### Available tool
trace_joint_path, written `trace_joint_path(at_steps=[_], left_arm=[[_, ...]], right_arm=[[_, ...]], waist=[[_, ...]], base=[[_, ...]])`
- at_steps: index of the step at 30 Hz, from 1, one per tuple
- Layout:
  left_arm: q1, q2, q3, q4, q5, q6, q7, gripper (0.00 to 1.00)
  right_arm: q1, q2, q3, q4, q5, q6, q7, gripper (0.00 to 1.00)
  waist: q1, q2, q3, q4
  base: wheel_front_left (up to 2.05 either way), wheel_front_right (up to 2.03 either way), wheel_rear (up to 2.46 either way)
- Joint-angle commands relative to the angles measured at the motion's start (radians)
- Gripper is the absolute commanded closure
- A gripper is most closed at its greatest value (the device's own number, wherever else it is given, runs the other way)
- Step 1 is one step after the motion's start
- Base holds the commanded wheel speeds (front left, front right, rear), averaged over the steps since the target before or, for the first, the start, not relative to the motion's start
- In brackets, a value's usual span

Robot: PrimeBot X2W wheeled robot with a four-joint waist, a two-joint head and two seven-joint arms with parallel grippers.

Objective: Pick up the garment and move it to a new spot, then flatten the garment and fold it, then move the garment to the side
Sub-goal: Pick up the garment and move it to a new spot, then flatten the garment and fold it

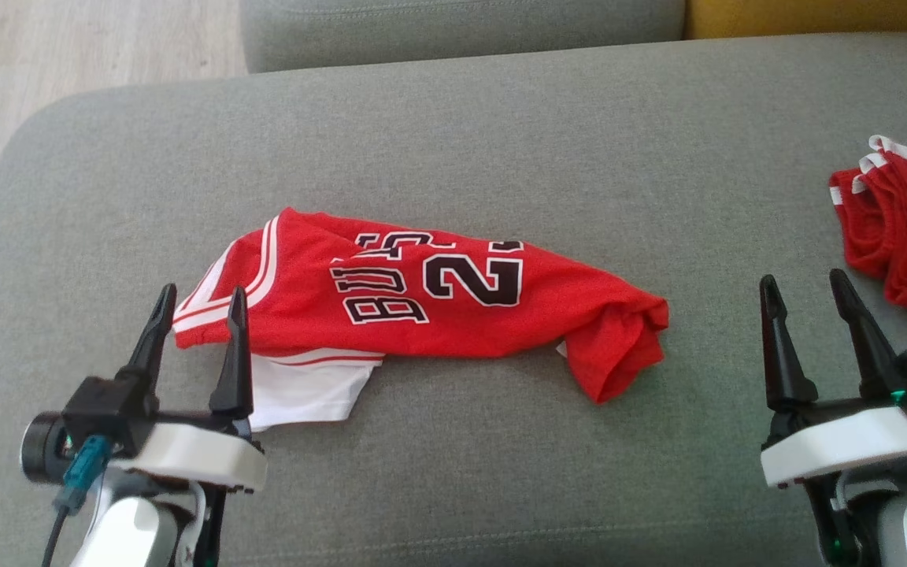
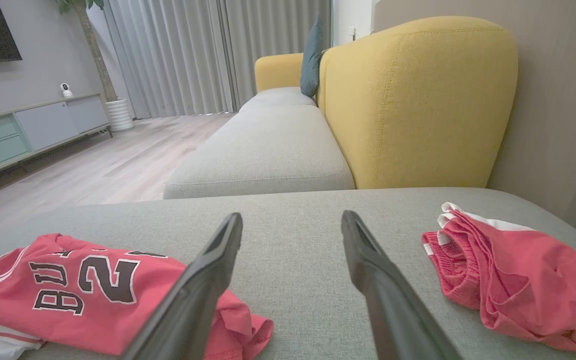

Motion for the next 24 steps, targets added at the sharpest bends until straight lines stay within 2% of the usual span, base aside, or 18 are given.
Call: trace_joint_path(at_steps=[1,24], left_arm=[[-0.027,0.029,0.043,-0.037,0.0,0.006,-0.001,0.0],[-0.027,0.033,0.02,-0.055,0.003,0.023,0.018,0.0]], right_arm=[[-0.019,-0.006,0.021,-0.042,0.003,-0.001,0.001,0.0],[-0.018,-0.005,0.017,-0.043,0.021,-0.001,0.011,0.0]], waist=[[0.0,-0.0001,-0.002,0.001],[0.0,-0.0001,-0.003,0.011]], base=[[0.0,0.0,0.0],[0.0,0.0,0.0]])
